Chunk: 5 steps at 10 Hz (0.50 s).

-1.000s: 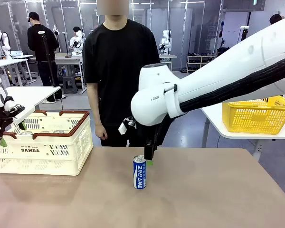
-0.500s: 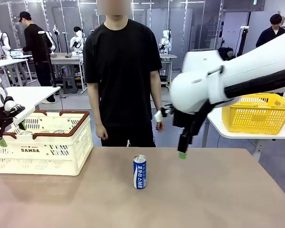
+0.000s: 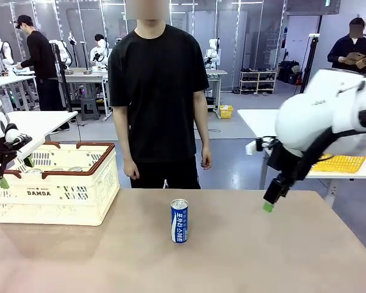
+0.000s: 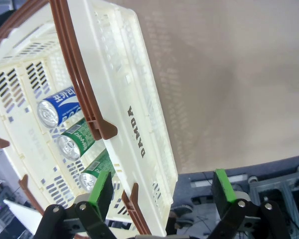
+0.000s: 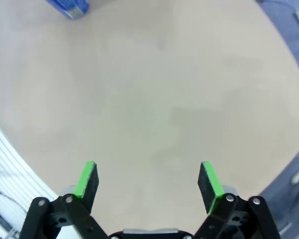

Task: Place the drinks into the Shopping basket.
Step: Pick up one drink and place it into the Shopping basket.

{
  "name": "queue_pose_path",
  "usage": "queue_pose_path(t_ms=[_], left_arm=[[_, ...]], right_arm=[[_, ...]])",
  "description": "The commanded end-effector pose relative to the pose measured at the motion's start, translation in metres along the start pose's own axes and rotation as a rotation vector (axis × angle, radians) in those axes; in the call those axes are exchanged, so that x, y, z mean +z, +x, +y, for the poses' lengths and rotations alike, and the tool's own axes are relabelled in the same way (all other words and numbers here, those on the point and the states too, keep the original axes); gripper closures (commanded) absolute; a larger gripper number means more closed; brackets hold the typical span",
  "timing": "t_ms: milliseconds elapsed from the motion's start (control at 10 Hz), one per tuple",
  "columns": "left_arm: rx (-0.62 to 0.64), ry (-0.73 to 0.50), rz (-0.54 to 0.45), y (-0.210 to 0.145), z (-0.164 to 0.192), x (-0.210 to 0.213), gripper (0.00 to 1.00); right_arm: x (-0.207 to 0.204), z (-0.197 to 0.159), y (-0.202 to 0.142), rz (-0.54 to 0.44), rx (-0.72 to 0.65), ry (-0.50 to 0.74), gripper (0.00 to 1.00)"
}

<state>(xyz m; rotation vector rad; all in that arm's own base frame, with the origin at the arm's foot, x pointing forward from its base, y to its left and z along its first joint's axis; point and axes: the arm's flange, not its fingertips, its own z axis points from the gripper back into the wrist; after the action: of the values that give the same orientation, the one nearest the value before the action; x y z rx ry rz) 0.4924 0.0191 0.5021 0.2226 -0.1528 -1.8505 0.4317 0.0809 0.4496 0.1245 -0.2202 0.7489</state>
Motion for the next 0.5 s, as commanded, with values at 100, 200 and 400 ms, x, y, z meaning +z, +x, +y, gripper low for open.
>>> queue_pose_path(t_ms=[100, 200, 400], left_arm=[[0.016, 0.008, -0.004, 0.001, -0.001, 0.002, 0.0], [0.016, 0.008, -0.004, 0.001, -0.001, 0.002, 0.0], [0.016, 0.008, -0.004, 0.001, -0.001, 0.002, 0.0]], right_arm=[[-0.005, -0.003, -0.022, -0.057, -0.216, -0.053, 0.0], [-0.006, -0.007, -0.025, -0.048, -0.298, -0.082, 0.0], [-0.005, -0.016, -0.028, -0.036, -0.413, -0.123, 0.0]])
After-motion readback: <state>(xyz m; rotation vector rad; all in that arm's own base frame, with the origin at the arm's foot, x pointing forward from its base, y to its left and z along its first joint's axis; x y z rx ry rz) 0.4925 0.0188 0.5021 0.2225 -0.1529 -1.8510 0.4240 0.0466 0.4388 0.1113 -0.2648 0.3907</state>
